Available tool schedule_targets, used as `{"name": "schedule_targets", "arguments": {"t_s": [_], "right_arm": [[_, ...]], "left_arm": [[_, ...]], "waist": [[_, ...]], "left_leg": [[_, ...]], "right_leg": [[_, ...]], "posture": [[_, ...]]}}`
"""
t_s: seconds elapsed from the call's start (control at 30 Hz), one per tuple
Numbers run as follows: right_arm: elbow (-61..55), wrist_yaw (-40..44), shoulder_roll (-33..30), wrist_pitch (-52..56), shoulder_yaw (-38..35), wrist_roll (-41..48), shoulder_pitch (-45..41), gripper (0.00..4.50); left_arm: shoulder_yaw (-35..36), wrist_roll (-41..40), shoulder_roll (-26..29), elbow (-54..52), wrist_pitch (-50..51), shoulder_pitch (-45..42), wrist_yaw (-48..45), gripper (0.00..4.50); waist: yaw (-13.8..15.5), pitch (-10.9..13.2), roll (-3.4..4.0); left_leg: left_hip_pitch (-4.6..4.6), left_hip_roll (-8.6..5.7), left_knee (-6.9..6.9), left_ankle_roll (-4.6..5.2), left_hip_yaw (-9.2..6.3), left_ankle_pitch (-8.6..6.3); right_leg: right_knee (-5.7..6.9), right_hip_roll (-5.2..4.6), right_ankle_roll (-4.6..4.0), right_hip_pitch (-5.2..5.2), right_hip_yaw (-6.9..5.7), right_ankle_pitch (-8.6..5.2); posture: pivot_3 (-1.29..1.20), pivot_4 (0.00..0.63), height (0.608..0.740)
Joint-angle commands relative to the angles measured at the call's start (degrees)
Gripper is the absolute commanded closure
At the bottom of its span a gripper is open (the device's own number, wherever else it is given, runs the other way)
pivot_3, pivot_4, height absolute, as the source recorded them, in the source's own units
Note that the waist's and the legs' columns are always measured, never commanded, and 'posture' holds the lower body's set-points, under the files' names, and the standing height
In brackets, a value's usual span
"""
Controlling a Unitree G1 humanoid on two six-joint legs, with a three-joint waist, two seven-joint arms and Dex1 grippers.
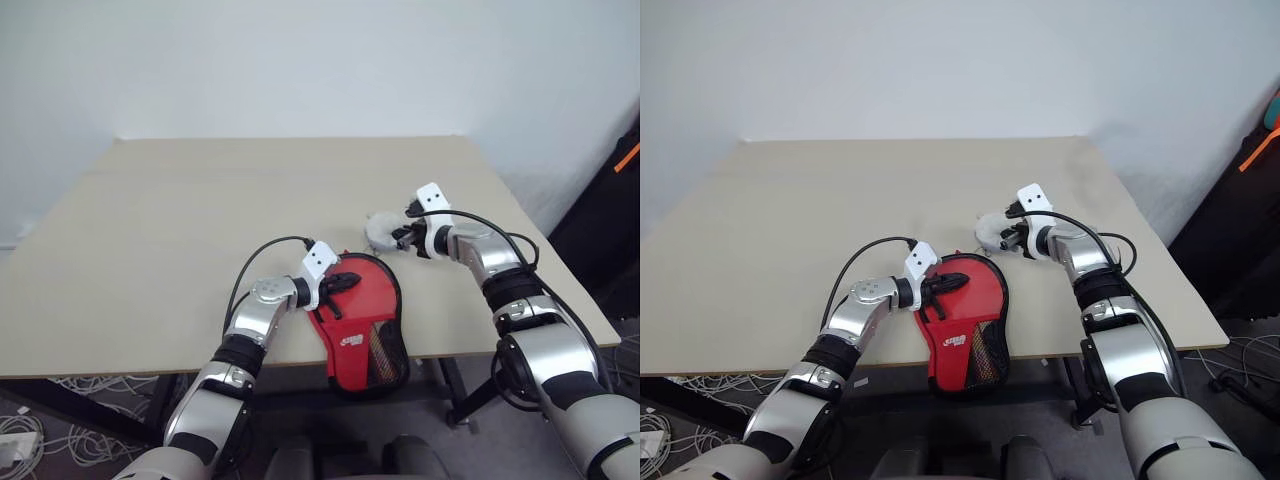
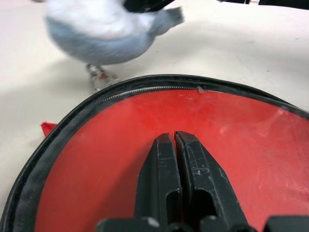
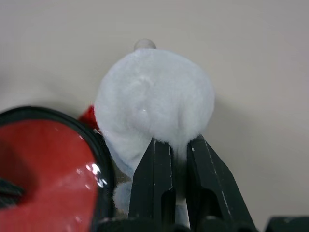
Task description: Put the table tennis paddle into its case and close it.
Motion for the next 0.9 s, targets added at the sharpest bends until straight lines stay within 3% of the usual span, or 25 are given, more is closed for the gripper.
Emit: {"name": "schedule_targets", "arguments": {"t_s": [0.03, 0.37, 0.53, 0.9], "right_arm": [[-6.6, 2.4, -5.2, 0.1, -0.8, -1.0, 1.7, 4.48], [-29.6, 10.0, -15.8, 10.4, -1.8, 1.8, 13.4, 4.48], [-44.1, 16.8, -21.4, 14.6, -2.9, 7.5, 21.0, 4.48], [-54.9, 21.2, -29.8, 17.4, -4.3, 12.6, 30.3, 4.48]], "left_arm": [[-0.7, 1.5, 0.3, 2.3, 0.7, 0.4, -0.3, 4.50], [-1.0, 1.6, -0.1, 3.0, 0.5, -0.2, -0.9, 4.50], [-1.2, 1.8, -0.3, 4.1, 0.2, -1.0, -1.1, 4.50], [-1.3, 2.1, -0.3, 5.6, -0.5, -2.0, -1.9, 4.50]], "waist": [[0.1, 0.0, 0.01], [0.4, -0.1, 0.21], [0.6, -0.1, 0.21], [1.0, -0.1, 0.19]], "left_leg": [[0.00, -0.01, 0.00, 0.00, 0.00, 0.00], [0.00, -0.04, 0.03, 0.01, 0.00, -0.01], [0.00, -0.06, 0.05, 0.04, -0.02, -0.03], [0.01, -0.07, 0.10, 0.05, 0.00, -0.04]], "right_leg": [[0.00, 0.00, 0.00, 0.01, 0.00, 0.00], [-0.04, -0.03, 0.03, 0.02, 0.02, -0.02], [-0.08, -0.05, 0.06, 0.05, 0.01, -0.05], [-0.09, -0.08, 0.28, 0.06, 0.01, -0.21]], "posture": [[0.00, 0.000, 0.740], [0.00, 0.000, 0.740], [0.00, 0.000, 0.740], [0.00, 0.000, 0.740]]}}
